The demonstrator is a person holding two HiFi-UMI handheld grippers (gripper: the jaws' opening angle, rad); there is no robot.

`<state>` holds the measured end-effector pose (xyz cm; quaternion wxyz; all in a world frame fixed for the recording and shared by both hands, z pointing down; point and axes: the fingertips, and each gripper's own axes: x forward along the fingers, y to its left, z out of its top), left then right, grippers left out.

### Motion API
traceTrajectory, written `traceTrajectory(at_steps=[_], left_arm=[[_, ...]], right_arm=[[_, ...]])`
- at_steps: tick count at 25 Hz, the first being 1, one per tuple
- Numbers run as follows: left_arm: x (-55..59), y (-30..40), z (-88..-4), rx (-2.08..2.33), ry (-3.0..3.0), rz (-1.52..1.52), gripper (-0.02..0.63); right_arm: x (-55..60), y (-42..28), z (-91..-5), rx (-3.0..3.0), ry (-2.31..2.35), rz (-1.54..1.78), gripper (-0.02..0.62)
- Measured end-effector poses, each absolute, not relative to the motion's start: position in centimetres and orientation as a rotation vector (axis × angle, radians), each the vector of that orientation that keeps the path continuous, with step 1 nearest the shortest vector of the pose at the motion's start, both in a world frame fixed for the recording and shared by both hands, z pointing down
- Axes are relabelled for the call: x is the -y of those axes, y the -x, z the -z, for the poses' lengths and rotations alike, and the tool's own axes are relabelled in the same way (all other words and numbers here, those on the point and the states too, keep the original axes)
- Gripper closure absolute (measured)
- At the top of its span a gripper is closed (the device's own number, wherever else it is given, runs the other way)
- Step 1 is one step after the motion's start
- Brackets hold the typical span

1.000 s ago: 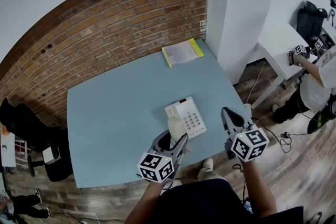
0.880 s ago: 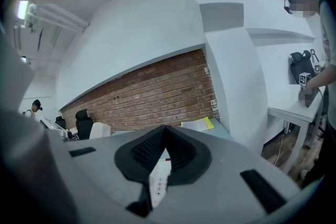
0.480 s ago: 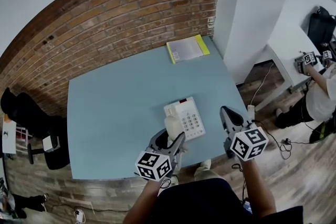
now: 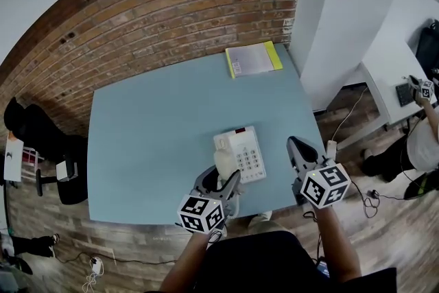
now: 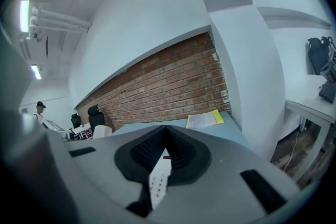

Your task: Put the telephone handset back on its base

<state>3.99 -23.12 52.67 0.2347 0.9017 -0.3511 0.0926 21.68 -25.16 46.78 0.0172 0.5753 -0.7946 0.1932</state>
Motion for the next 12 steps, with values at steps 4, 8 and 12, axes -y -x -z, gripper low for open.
traceTrajectory(at_steps=[4,8,12], left_arm=[[23.6,-4.0,-53.3,1.015,-2.45,-0.263,0.371],[23.9,-4.1,-53.9,1.057,-2.429,-0.28,0.371],[24.1,-3.9,-54.7,1.092,-2.412,-0.306,0.371]], right_arm=[[25.9,-21.8,-47.4,2.493,-1.739,-0.616,0.583],[26.8,-22.0,-47.7,2.513,-1.699,-0.63,0.583],[27.6,-22.0,-47.9,2.539,-1.668,-0.636,0.583]])
